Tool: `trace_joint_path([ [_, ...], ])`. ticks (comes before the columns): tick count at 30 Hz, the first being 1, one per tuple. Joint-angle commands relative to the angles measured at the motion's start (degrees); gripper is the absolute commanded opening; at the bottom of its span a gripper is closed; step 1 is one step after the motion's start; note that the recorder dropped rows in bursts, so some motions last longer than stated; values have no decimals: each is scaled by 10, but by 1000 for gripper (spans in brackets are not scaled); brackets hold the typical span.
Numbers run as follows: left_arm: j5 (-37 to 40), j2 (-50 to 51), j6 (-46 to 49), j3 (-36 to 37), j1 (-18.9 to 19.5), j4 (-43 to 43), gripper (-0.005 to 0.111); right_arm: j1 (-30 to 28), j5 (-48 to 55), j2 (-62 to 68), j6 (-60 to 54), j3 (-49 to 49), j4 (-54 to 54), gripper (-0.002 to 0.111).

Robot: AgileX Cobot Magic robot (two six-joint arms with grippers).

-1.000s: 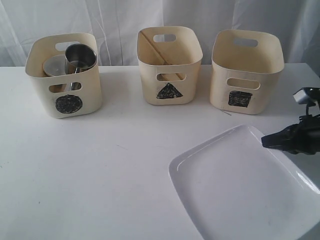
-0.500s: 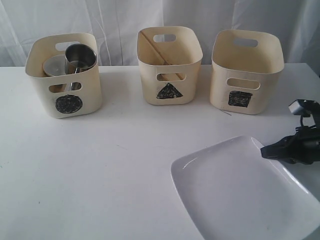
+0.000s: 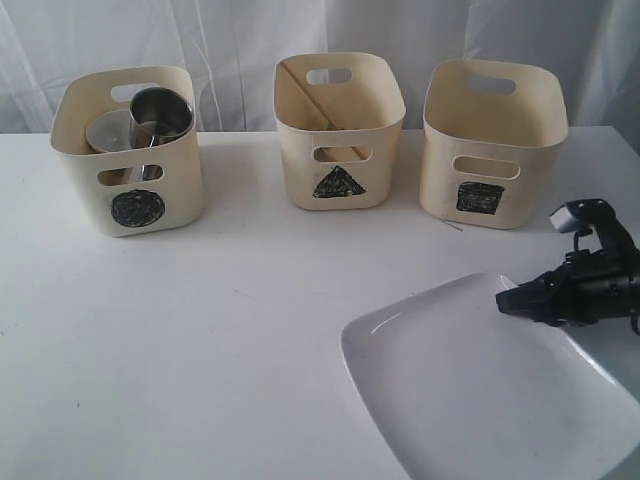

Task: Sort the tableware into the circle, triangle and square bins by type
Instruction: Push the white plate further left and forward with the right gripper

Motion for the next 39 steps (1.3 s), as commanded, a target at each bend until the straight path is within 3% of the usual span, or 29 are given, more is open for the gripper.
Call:
trace_joint_path([
  [1, 4, -2, -4, 3, 2, -5, 0, 18, -94, 27, 33, 7, -56, 3],
  [7, 4, -2, -4, 3, 2, -5, 0, 19, -70, 2, 153, 7, -80, 0],
  [12, 4, -2, -4, 3, 2, -5, 0, 19, 74, -65, 115, 1, -80, 0],
  [15, 4, -2, -4, 3, 2, -5, 0, 19, 109, -100, 115, -5, -80, 0],
  [36, 4, -2, -4, 3, 2, -5, 0, 19, 68, -188, 141, -10, -59, 0],
  [39, 4, -2, -4, 3, 2, -5, 0, 19, 19, -185, 140, -9, -82, 0],
])
